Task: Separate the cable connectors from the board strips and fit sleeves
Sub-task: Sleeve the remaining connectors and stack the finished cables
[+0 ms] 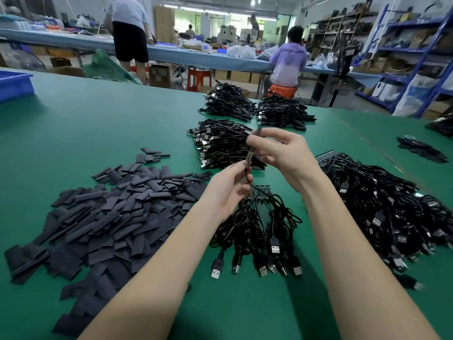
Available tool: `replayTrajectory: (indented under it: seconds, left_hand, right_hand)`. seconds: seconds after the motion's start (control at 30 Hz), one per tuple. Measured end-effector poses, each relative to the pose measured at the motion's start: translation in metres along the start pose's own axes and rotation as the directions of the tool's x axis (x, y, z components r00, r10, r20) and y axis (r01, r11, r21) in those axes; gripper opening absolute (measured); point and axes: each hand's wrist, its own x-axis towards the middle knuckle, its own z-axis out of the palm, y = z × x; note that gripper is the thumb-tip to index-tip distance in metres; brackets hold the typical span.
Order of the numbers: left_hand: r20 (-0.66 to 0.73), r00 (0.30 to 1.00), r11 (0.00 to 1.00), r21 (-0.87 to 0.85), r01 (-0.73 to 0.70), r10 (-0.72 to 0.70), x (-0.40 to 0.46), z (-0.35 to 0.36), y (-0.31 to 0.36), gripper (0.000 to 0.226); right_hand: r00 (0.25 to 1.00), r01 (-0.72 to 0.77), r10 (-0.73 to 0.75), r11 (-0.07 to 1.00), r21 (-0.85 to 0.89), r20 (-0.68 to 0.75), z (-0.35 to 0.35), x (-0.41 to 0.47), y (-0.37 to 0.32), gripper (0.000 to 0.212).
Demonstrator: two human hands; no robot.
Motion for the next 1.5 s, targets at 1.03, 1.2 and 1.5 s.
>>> replayTrajectory:
  seconds: [1.03, 1.2, 1.5]
  left_hand:
    - [0.230, 0.957, 0.842, 0.467, -0.269, 0.178, -0.011, -0.003, 0.012, 0.010]
    - [0.350, 0.872, 0.577, 0.654, -0.489, 0.343, -0.012, -0.004, 0.017, 0.012]
    - [0.449, 0.766, 0.353, 0.699, -0.622, 0.460, -0.016, 0.001, 0.012, 0.006]
  right_hand:
    - [0.999, -0.045, 0.049, 0.908, 0.416, 0.001, -0.026, -0.023, 0.048, 0.028]
    - [0.997, -0.019, 0.051, 0.908, 0.419, -0.065, -0.030, -0.020, 0.048, 0.022]
    - [0.996, -0.036, 0.066, 0.905, 0.425, -0.056, -0.030, -0.024, 0.048, 0.027]
